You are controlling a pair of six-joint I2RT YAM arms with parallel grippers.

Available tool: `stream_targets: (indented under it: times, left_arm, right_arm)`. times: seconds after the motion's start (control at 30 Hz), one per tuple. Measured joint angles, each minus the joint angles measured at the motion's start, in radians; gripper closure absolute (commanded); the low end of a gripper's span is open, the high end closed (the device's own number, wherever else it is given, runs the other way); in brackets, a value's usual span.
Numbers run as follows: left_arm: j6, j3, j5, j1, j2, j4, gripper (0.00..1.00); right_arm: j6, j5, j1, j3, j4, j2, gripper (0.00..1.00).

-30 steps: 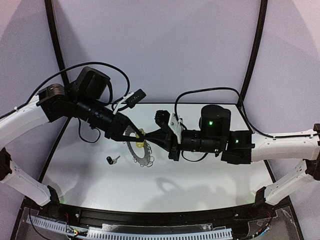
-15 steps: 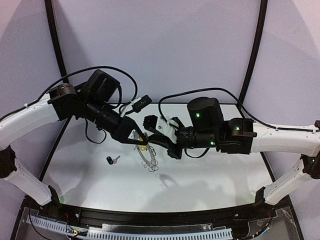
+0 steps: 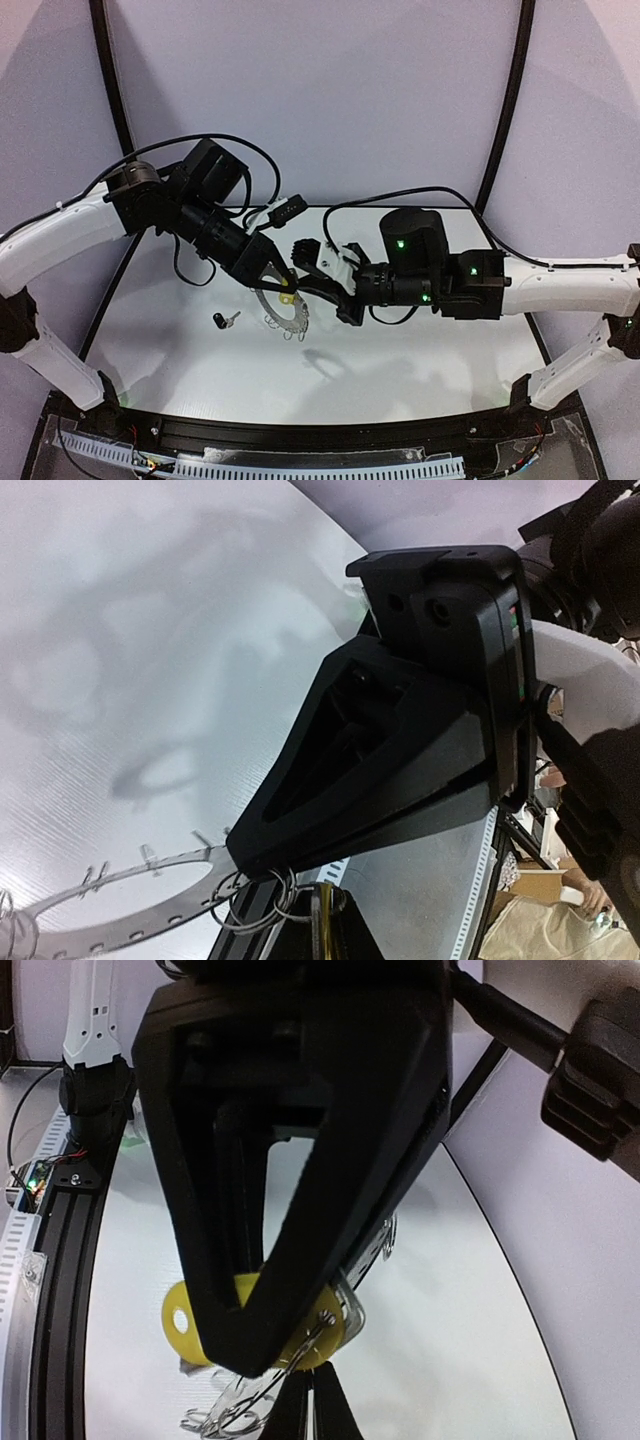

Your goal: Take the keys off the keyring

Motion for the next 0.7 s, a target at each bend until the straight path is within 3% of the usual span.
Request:
stream_targets:
  times: [0.17,0.23,0.43,0.7]
  left_arm:
    - [-0.023,-0.063,-0.006,0.000,-0.051,0.045,0.93]
    - [-0.029,-0.109,-0.009,0.000,-0.084,0.063,0.98]
    - [-0.045,-0.236,-0.016,0.002,-0.129,0.195,0.99]
    - [-0.048,-0.278,0.023,0.002,-0.129,0.290,0.99]
  right_arm:
    - [-0.057,0.085,0.006,-0.014,-0.006,-0.034,1.00]
    - [-0.098,0.114,0.006,-0.014,-0.011,-0.044,1.00]
    - [-0.291,0.164,0.019,0.054,-0.120,-0.056,1.00]
    - [-0.409,0.185,0.019,0.090,-0.201,-0.056,1.00]
